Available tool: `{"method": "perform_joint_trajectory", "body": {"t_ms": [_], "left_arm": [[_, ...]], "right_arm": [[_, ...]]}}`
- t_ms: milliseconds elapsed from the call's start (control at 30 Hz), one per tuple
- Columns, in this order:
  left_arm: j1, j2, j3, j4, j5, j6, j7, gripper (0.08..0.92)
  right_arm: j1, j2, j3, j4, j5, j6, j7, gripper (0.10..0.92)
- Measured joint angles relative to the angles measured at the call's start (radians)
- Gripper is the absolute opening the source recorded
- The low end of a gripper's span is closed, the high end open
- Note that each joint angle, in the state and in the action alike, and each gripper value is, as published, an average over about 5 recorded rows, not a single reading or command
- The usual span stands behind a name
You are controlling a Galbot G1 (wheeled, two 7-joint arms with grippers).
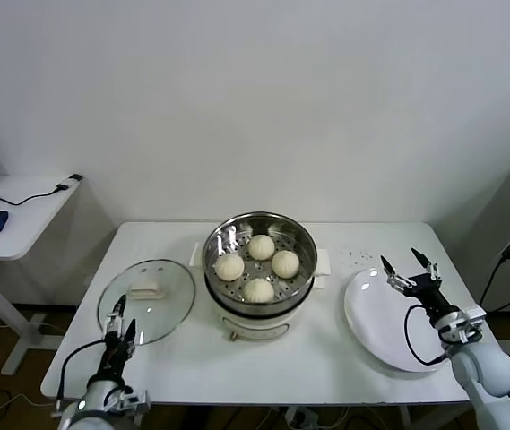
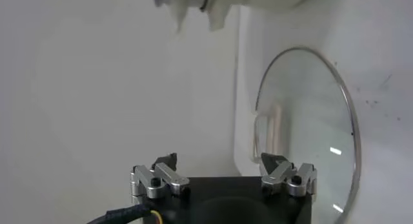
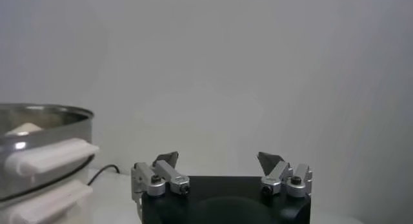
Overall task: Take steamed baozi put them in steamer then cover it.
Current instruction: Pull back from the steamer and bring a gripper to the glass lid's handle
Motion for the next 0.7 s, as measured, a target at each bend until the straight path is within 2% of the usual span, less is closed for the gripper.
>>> {"method": "perform_joint_trajectory", "body": {"t_ms": [333, 700], "left_arm": [[-0.177, 0.034, 0.057, 0.189, 0.029, 0.038, -0.005, 0.823], [-0.322, 0.053, 0.089, 0.365, 0.009, 0.064, -0.037, 0.823]], "right_arm": [[-0.019, 0.032, 0.023, -0.021, -0.060, 0.008, 0.009, 0.823], [-0.019, 0.057, 0.022, -0.046, -0.105, 0.018, 0.011, 0.823]]}}
